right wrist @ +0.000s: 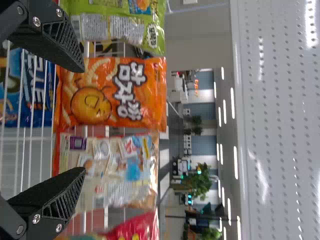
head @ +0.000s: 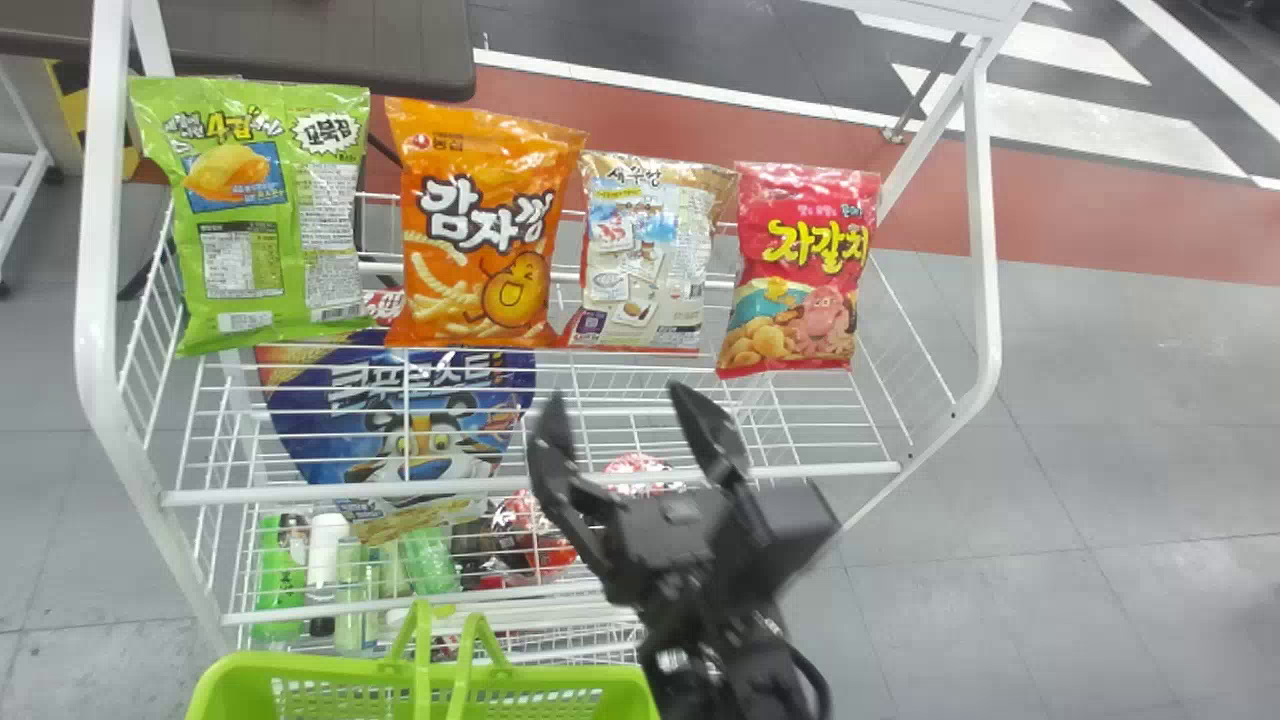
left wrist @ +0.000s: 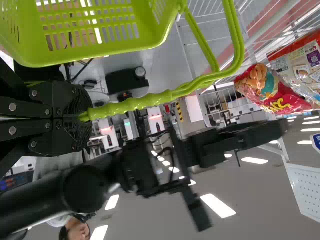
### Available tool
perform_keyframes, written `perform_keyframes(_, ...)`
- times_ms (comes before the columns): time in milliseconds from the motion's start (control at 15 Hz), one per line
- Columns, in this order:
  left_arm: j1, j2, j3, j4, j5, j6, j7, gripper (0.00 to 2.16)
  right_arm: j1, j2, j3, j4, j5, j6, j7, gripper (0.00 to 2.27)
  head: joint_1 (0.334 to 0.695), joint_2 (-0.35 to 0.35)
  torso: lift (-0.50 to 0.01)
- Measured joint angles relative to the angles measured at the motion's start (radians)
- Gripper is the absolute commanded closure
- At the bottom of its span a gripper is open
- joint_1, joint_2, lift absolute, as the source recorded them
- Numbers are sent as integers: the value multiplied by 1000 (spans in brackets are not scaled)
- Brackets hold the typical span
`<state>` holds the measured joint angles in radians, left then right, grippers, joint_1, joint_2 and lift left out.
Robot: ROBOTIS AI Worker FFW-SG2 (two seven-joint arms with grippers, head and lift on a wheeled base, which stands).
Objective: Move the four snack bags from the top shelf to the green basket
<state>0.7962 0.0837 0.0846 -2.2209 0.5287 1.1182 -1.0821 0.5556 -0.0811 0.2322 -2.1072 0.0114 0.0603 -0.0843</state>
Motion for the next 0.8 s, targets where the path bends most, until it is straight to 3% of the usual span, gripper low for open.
perform_keyframes(133, -3, 7, -5, 7, 1, -4, -5, 1217, -157, 5, 77, 61, 0, 145, 0, 124, 695, -156, 0)
perform_keyframes(333, -15, 26, -9, 29, 12, -9, -9, 1217, -371, 49, 179, 201, 4, 262, 0, 124, 695, 8, 0)
perform_keyframes(533, -36, 53, -12, 53, 38, -14, -15, 1217, -527, 79, 239, 338, 6, 298, 0, 124, 695, 95, 0)
perform_keyframes(800, -53, 68, -9, 80, 62, -19, -33, 1217, -686, 81, 263, 531, -1, 302, 67, 124, 695, 122, 0)
